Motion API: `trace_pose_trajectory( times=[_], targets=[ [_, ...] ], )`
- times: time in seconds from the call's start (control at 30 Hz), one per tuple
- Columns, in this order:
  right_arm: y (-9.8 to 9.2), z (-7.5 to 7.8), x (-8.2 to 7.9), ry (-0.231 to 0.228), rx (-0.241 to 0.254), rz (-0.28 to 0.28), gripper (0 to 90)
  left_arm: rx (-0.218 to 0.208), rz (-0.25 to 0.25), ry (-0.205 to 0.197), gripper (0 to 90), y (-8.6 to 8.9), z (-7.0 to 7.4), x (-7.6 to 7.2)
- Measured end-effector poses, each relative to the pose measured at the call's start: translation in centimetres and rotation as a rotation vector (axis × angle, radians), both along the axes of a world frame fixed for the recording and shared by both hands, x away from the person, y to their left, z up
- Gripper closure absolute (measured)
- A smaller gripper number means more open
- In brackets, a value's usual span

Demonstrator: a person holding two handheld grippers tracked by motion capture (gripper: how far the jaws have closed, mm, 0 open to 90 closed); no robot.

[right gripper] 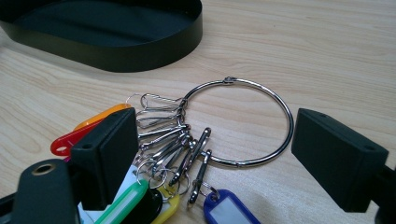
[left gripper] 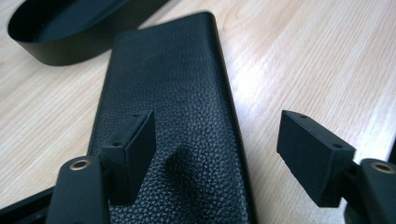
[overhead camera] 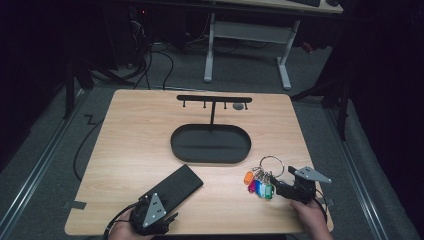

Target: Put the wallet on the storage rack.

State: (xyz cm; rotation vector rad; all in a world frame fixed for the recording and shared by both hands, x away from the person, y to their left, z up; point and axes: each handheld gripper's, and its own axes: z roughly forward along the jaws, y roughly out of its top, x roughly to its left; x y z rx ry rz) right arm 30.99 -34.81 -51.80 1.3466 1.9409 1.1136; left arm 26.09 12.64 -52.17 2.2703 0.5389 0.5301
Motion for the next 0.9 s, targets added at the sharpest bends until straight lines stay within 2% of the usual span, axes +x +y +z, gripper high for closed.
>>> trace_pose_trajectory(
  times=[0.1,0.17,0.2,0.3,0.33,0.37,0.5,0.53,0.57,0.63,0.83,0.9],
  targets=[
    [0.0,-0.2,0.1,0.011,0.002,-0.001,14.8,0.064,-0.010,-0.030,28.8,-0.5,-0.4,-0.1],
    [0.1,-0.2,0.1,0.015,0.004,0.002,14.8,0.074,-0.011,-0.040,29.6,-0.6,-0.5,-0.2],
    [0.1,-0.2,0.1,0.016,0.004,0.002,14.8,0.084,-0.001,-0.067,31.9,-0.5,-0.5,-0.2],
    [0.1,-0.2,0.1,0.017,0.001,0.008,14.8,0.083,0.008,-0.074,39.3,-0.4,-0.6,-0.1],
    [0.1,-0.2,0.1,0.017,0.002,0.009,14.8,0.086,0.009,-0.084,39.3,-0.3,-0.7,-0.1],
    [0.1,-0.2,0.1,0.019,0.001,0.008,14.8,0.087,0.008,-0.095,43.1,-0.2,-0.7,-0.1],
    [0.1,-0.2,0.1,0.023,0.001,0.012,14.8,0.078,0.005,-0.088,48.3,-0.1,-0.6,-0.1],
    [0.1,-0.2,0.1,0.023,0.001,0.012,14.8,0.078,0.005,-0.088,52.2,-0.1,-0.6,-0.1],
    [0.1,-0.2,0.1,0.027,0.005,0.009,14.8,0.101,0.011,-0.122,57.9,-0.1,-0.6,-0.3],
    [0.1,-0.2,0.1,0.027,0.005,0.009,14.8,0.103,0.006,-0.123,63.3,0.0,-0.5,-0.3],
    [0.0,-0.1,0.0,0.024,0.004,0.011,14.8,0.079,0.031,-0.124,72.2,0.2,-0.1,-0.2],
    [0.1,-0.1,0.0,0.025,0.002,0.013,14.8,0.051,0.041,-0.135,76.3,0.4,0.3,-0.2]
  ],
)
